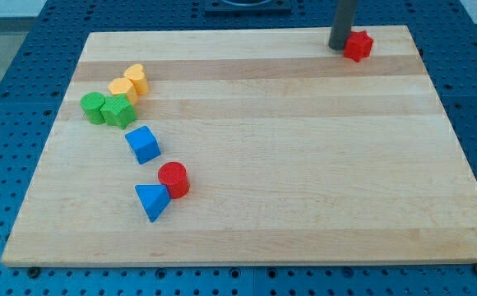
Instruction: Slide the blue cube parallel to the right of the yellow heart
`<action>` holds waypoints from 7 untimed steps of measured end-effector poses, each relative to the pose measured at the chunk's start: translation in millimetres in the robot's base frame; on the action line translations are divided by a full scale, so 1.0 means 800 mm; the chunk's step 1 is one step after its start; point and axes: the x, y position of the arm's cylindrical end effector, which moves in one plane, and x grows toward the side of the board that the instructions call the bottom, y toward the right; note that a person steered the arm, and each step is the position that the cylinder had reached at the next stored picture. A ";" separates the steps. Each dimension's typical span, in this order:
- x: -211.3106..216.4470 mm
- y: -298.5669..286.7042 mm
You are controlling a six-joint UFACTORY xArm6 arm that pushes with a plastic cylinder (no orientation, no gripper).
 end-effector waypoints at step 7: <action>0.316 -0.165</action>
